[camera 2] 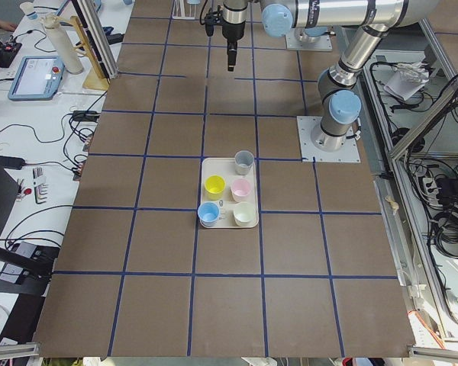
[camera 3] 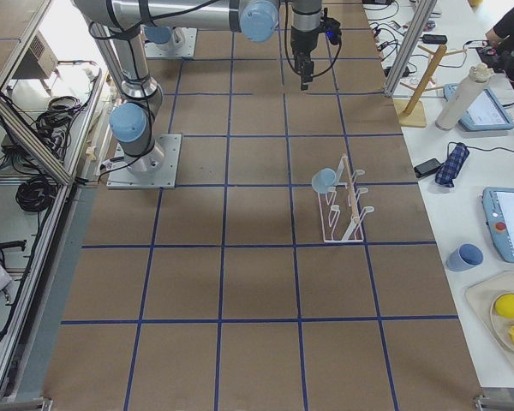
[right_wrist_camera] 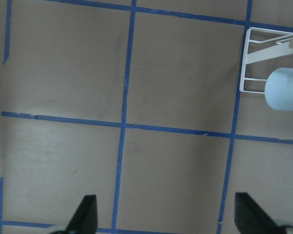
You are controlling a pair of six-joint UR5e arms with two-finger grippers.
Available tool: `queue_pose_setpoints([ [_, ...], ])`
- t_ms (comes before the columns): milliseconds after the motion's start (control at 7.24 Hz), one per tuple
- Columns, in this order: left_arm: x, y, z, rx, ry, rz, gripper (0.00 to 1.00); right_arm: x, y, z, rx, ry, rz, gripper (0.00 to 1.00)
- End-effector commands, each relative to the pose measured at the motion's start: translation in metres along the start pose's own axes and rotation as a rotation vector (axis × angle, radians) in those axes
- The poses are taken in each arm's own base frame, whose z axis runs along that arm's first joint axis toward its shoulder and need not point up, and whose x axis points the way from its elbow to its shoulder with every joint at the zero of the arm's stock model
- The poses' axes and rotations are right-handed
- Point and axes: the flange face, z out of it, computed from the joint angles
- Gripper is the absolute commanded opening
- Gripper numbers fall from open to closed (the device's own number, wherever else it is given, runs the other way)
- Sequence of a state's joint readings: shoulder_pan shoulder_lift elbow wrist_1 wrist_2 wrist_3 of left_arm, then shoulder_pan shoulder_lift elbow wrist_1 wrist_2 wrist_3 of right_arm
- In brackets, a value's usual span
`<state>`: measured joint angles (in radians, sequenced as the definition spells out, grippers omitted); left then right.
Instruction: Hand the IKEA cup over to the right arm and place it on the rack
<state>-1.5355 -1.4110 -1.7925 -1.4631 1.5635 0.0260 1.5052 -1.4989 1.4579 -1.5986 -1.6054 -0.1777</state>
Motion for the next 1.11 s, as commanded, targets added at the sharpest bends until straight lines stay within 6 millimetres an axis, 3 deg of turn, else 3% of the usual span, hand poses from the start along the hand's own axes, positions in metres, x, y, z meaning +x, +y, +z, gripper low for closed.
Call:
queue_pose_setpoints([
  [0, 0.000, 0.004, 0.002, -0.006, -0.003, 0.000, 1.00, -0.074, 0.024, -0.019, 0.019, 0.001, 0.058, 1.00],
  [276, 0.000, 0.007, 0.004, -0.014, -0.004, 0.000, 1.00, -0.106, 0.036, -0.016, -0.007, -0.014, 0.031, 1.00],
  [967, 0.000, 0.013, 0.002, -0.005, -0.004, 0.000, 1.00, -0.103, 0.033, -0.010, -0.015, -0.038, 0.133, 1.00],
])
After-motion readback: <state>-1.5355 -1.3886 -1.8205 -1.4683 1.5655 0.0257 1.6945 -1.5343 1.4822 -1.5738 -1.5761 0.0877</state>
